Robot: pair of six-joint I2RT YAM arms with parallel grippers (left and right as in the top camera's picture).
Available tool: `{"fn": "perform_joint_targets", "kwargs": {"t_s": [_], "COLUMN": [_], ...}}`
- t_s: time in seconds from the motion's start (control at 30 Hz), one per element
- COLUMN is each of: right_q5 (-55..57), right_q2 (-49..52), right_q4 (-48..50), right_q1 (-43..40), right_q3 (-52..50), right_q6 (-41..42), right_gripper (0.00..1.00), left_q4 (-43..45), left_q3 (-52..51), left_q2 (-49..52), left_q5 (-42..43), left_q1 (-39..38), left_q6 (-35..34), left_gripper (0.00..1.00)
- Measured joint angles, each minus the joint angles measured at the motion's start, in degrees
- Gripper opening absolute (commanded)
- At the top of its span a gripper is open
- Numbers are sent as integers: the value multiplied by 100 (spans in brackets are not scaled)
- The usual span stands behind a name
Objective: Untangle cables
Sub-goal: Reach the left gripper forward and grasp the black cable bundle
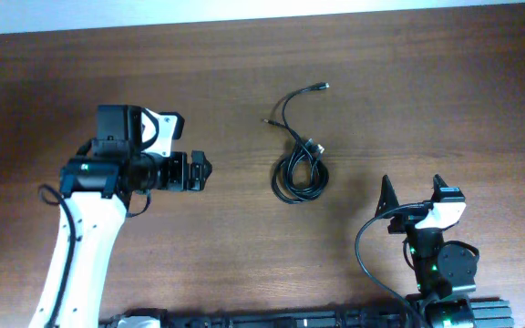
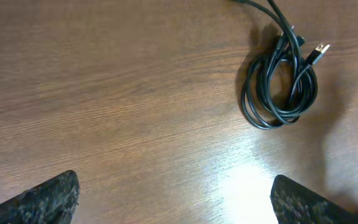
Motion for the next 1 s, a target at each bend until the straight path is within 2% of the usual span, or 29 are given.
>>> {"fn": "perform_joint_targets", "kwargs": {"t_s": [0.23,0.4,0.73,0.83,1.0], "right_q5": [0,0,0,2,0], "right_q2": [-7,-7,-4,-4,-4], "right_q4": [0,0,0,0,0], "right_q1": [0,0,0,0,0], "right_q3": [0,0,0,0,0], "right_q6": [2,2,0,4,2], "right_gripper": [98,98,99,98,99], "left_q4": [1259,2240,3388,3467,3552], "left_q3": [42,61,70,70,70], "left_q2": [597,1062,2446,2820,3193], "left_q5": [866,944,-667,-994,-1303], "left_q1": [-122,-879,-2736,-3018,-3305], "left_q6": [-225,-627,-1248,-1355,-1513], "left_gripper": [99,97,98,98,89]}}
